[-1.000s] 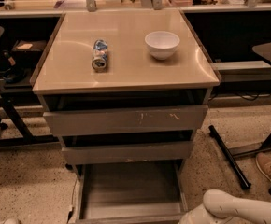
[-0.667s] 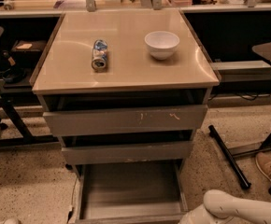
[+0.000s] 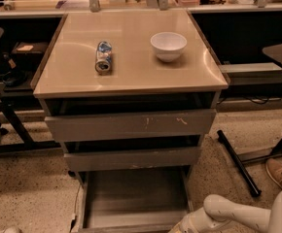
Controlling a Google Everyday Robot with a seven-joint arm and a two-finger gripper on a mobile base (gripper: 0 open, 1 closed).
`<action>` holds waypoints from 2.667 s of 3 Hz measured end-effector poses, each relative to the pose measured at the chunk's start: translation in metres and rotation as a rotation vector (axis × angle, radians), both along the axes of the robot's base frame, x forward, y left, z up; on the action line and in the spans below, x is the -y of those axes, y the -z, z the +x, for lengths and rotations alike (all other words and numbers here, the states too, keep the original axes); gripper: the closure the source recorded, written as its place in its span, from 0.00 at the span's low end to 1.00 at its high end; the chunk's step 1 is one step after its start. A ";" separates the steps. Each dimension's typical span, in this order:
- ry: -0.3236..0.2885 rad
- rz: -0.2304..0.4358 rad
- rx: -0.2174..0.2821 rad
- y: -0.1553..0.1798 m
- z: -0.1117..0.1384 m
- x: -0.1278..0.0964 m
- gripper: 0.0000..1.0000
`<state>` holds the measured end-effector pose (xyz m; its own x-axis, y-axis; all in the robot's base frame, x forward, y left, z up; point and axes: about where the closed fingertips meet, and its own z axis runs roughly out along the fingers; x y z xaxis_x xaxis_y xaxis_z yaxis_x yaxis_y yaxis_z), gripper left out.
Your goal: Close bottom drawer
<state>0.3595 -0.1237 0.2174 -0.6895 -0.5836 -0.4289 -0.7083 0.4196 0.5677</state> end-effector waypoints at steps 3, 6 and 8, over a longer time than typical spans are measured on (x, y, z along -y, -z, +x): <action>0.130 -0.038 0.079 0.029 0.021 0.009 1.00; 0.233 -0.084 0.182 0.044 0.067 0.030 1.00; 0.414 0.028 0.257 0.057 0.116 0.034 1.00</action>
Offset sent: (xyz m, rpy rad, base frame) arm 0.0326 -0.0143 -0.0466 -0.0514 -0.1263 -0.2075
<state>0.4757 -0.1576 0.1607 -0.7307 -0.2688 -0.6276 -0.6042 0.6826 0.4111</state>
